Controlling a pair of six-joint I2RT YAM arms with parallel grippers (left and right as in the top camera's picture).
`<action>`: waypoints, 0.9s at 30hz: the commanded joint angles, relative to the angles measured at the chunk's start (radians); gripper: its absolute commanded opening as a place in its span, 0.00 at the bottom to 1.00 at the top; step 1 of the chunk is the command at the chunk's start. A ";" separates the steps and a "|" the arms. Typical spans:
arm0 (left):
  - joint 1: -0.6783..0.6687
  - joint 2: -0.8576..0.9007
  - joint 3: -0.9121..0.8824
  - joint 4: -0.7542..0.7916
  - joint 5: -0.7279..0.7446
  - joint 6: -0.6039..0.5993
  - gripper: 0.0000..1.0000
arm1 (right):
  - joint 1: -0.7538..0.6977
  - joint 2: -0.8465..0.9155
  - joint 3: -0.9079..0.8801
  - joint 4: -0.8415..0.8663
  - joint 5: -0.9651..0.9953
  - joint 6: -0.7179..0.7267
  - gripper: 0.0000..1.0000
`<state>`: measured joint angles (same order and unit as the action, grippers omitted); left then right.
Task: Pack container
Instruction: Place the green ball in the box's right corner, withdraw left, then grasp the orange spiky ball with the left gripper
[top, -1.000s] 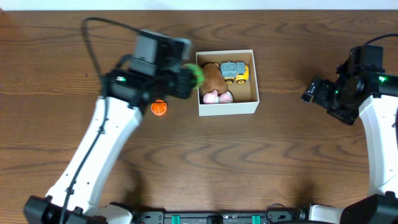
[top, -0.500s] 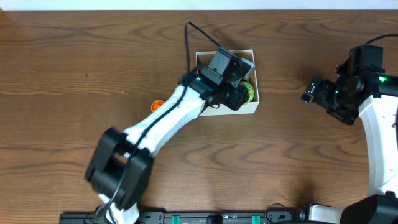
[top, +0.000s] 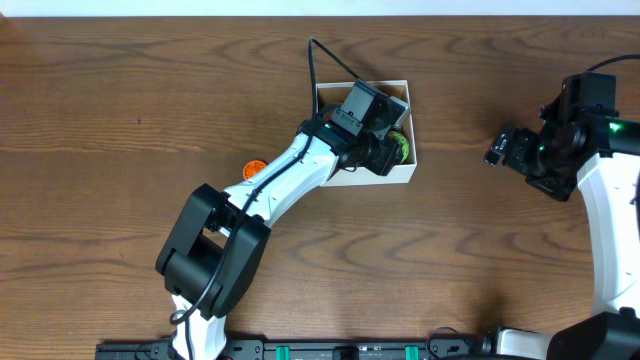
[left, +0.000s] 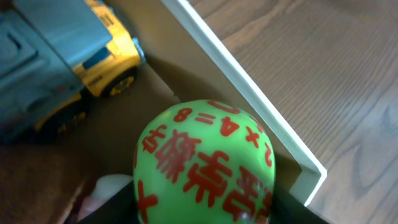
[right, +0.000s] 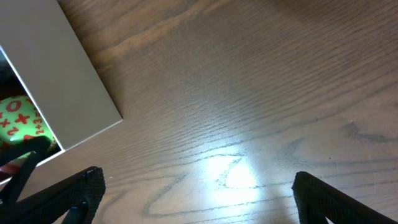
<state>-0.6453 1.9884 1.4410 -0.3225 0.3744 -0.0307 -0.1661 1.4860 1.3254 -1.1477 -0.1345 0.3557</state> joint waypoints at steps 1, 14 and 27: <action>-0.002 -0.007 0.006 0.000 0.000 0.012 0.75 | -0.003 0.007 -0.005 -0.004 0.006 0.003 0.99; 0.058 -0.237 0.176 -0.290 -0.237 0.010 0.82 | -0.003 0.007 -0.005 -0.020 0.007 0.002 0.99; 0.405 -0.303 0.022 -0.696 -0.378 -0.165 0.83 | -0.003 0.007 -0.005 -0.011 0.007 0.003 0.99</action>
<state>-0.2871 1.6325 1.5368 -1.0275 -0.0063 -0.1490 -0.1661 1.4860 1.3247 -1.1599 -0.1345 0.3557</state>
